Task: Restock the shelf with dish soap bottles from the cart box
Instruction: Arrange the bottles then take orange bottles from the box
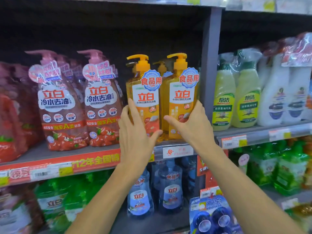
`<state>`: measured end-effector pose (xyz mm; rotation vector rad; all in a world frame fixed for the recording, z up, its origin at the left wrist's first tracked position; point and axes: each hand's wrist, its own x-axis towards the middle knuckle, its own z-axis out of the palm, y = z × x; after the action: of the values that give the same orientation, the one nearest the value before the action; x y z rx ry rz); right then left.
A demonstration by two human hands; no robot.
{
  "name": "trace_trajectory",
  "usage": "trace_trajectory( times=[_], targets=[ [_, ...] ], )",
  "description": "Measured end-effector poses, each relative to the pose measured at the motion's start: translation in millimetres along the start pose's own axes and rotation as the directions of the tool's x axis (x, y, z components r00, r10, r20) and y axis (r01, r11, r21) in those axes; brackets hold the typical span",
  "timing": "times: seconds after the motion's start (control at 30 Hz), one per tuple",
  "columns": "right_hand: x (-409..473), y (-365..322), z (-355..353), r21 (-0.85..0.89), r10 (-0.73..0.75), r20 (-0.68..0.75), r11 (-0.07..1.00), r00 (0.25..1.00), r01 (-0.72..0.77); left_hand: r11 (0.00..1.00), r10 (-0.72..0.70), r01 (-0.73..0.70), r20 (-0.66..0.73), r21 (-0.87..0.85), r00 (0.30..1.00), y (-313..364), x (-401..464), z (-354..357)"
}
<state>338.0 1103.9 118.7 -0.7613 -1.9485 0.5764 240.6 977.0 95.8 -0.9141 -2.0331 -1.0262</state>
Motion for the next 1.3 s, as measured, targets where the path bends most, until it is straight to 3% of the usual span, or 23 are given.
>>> trace_trajectory(
  times=[0.13,0.67,1.3],
  targets=[
    [-1.0,-2.6,0.9,-0.119,0.024,-0.004,0.993,1.0,-0.024,1.0,-0.005,0.005,0.006,0.008,1.0,4.4,-0.8,1.3],
    [1.0,-1.7,3.3,0.022,0.066,0.022,0.998,0.998,-0.067,0.991,-0.052,0.045,0.049,0.126,0.997,3.9,27.5,19.9],
    [5.5,5.0,10.8,0.012,0.102,0.056,0.995,0.993,-0.103,0.967,-0.201,0.189,0.051,0.171,0.978,-5.3,60.2,50.5]
  ],
)
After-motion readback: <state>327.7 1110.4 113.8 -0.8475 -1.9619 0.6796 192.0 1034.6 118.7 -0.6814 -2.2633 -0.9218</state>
